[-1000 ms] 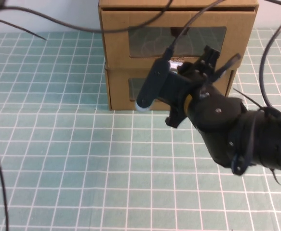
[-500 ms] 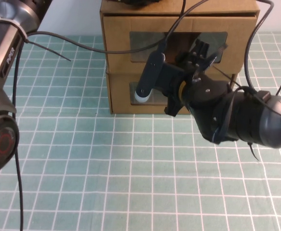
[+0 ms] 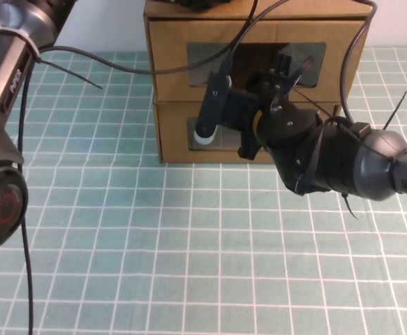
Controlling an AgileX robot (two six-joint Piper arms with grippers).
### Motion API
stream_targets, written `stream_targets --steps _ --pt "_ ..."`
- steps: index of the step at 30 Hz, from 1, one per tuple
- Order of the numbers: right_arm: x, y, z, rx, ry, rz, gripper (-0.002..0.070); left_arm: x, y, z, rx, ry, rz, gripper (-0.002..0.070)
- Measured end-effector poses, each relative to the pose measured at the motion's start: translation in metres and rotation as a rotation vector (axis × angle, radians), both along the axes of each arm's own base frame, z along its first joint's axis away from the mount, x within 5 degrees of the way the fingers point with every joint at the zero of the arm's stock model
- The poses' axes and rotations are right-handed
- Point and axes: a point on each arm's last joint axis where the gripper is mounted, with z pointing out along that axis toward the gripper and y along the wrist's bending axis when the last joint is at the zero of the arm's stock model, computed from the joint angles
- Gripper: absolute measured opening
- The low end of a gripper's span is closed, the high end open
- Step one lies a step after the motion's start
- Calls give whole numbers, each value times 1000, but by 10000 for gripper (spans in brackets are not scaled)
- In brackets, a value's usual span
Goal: Open the shoe box
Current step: 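Pull the top drawer of the cardboard box fully open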
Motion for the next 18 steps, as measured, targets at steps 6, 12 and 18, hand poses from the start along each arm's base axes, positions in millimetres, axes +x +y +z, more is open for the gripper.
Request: stream_targets --steps 6,12,18 --pt "-24 -2 2 -29 8 25 232 -1 0 0 -7 23 3 -5" --pt "-65 -7 2 -28 53 40 223 -1 -1 0 -7 23 2 -5" --pt "-113 -11 5 5 96 71 181 -1 -1 0 -8 24 2 -5"
